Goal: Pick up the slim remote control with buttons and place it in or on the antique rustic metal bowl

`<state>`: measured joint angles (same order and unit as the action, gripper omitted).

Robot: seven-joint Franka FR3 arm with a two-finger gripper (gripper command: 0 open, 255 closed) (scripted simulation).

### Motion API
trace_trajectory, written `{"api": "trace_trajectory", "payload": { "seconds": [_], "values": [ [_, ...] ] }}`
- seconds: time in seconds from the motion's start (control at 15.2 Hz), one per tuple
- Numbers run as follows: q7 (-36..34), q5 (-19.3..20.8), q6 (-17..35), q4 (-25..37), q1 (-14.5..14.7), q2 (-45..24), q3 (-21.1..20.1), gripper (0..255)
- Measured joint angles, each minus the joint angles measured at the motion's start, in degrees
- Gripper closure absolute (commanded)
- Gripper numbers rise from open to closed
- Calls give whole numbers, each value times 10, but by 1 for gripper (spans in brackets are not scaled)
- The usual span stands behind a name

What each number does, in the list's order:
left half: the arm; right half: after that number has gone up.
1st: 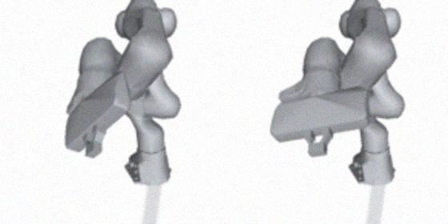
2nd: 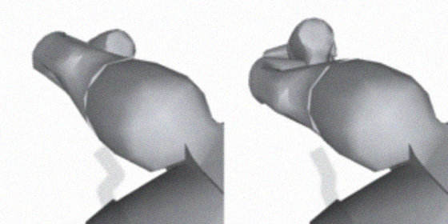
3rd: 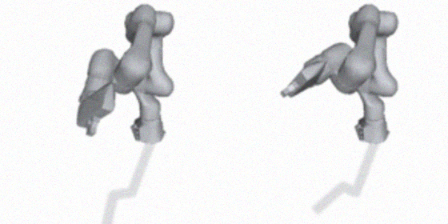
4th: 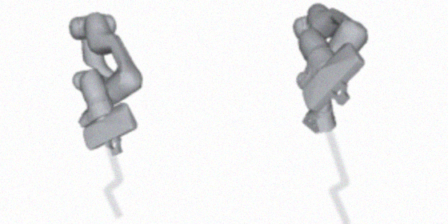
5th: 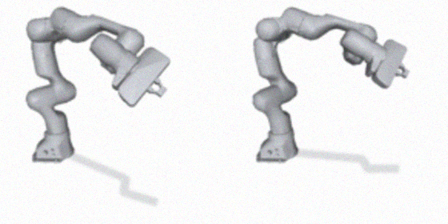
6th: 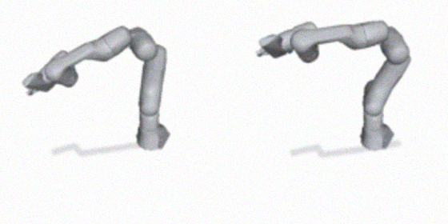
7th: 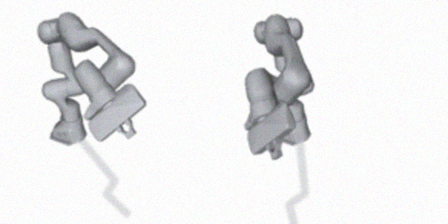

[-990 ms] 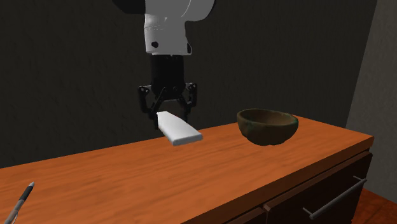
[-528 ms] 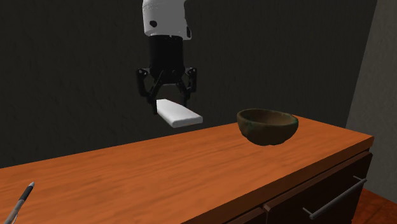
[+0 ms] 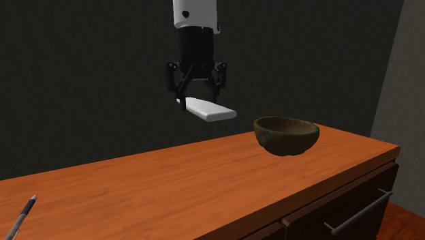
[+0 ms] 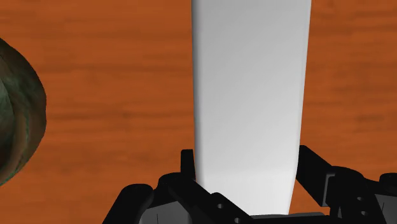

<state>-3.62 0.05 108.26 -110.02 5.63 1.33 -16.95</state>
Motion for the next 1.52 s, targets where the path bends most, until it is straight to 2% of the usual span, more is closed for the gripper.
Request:
{"api": "trace_trajectory", "payload": {
  "seconds": [0.59,1.06,1.32,1.52],
  "values": [
    [120,1,4,-12,-58,8,62,255],
    [209,6,-6,24,-103,-17,108,255],
    [264,7,-16,64,-131,-46,135,255],
    [275,8,1,60,-137,-59,140,255]
  ]
}}
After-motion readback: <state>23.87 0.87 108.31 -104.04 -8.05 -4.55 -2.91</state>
